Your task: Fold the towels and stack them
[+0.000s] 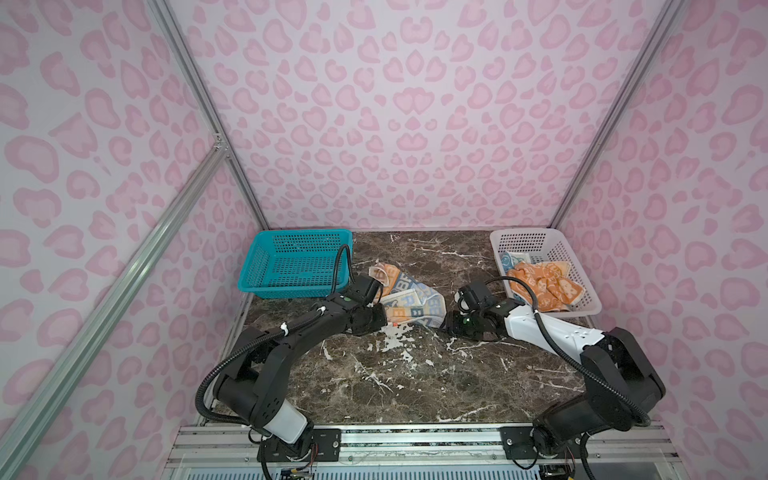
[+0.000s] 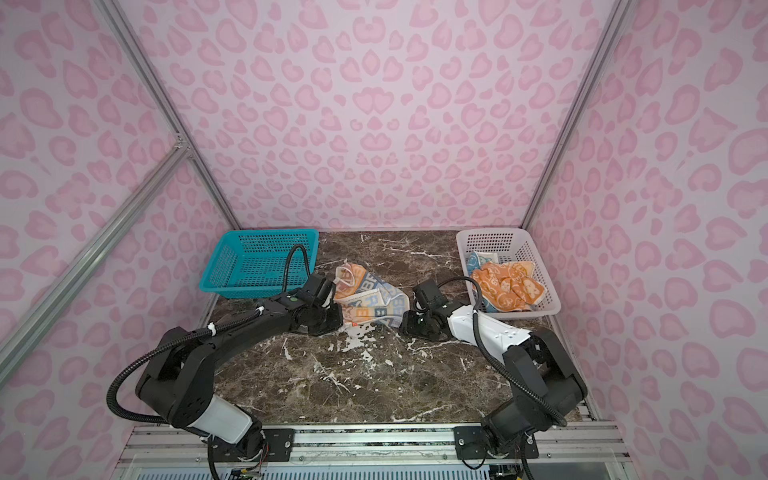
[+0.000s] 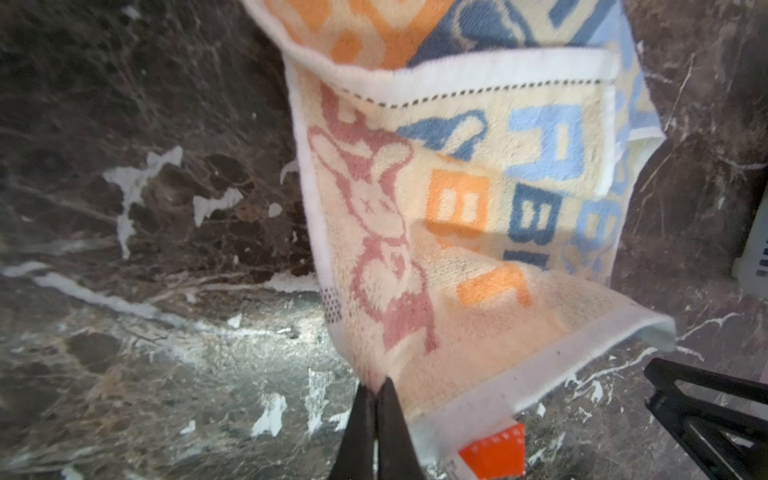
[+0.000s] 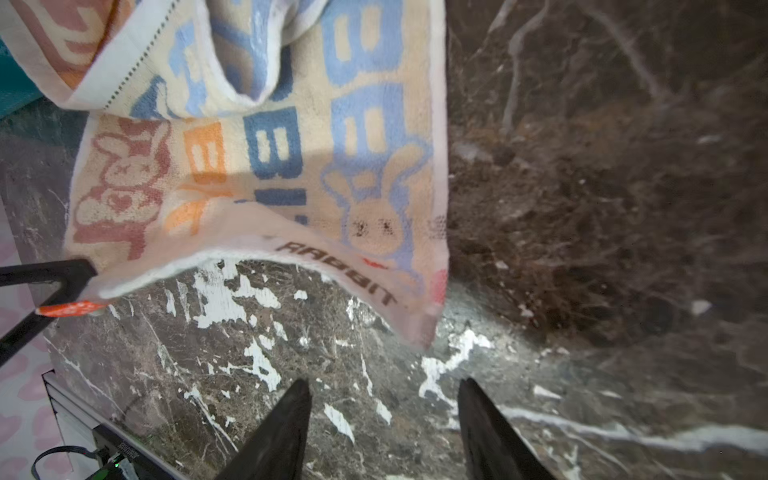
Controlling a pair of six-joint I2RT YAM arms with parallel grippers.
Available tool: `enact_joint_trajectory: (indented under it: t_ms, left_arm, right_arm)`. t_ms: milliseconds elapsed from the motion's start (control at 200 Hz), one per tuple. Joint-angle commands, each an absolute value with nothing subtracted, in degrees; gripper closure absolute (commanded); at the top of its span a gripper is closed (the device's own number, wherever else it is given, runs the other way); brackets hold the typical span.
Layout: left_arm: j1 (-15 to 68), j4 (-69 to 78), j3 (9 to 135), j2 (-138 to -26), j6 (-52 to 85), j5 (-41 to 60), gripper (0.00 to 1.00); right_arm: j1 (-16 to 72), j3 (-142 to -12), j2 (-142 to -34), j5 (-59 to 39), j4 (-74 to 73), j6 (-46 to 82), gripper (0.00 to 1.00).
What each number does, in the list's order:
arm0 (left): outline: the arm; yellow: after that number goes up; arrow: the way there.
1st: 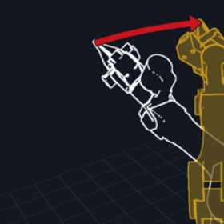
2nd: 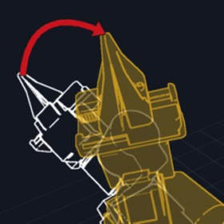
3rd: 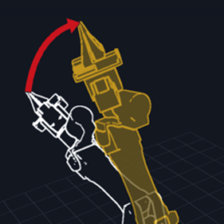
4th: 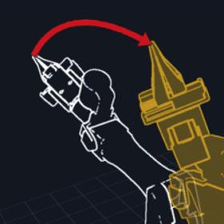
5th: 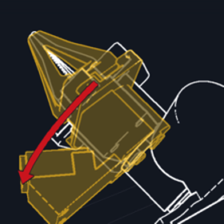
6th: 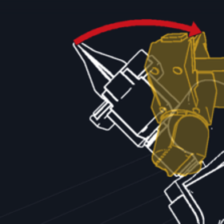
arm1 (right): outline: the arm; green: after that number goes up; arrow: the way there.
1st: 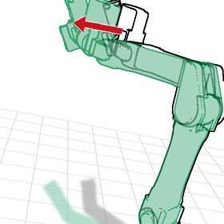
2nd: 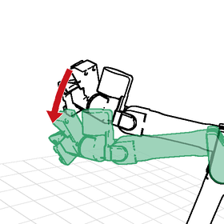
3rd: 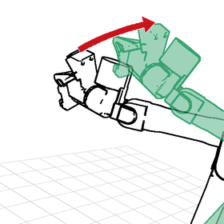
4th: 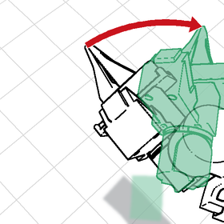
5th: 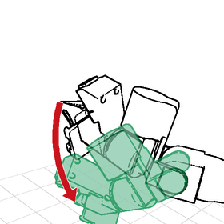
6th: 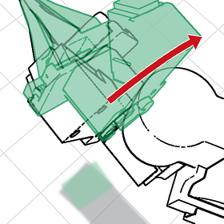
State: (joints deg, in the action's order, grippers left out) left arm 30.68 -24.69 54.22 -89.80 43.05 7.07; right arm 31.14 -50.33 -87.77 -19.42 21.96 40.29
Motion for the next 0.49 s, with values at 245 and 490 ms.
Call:
enact_joint_trajectory:
  t_ms: [245, 490]
  left_arm:
    - [30.9, -21.4, 50.4, -89.9, 43.9, 6.5, 0.97]
    - [31.0, -21.3, 51.0, -89.8, 43.8, 6.7, 0.97]
  right_arm:
    - [30.0, -45.8, -87.0, -19.0, 17.1, 47.7, 0.34]
    - [30.3, -46.1, -89.0, -17.5, 17.2, 48.5, 0.33]
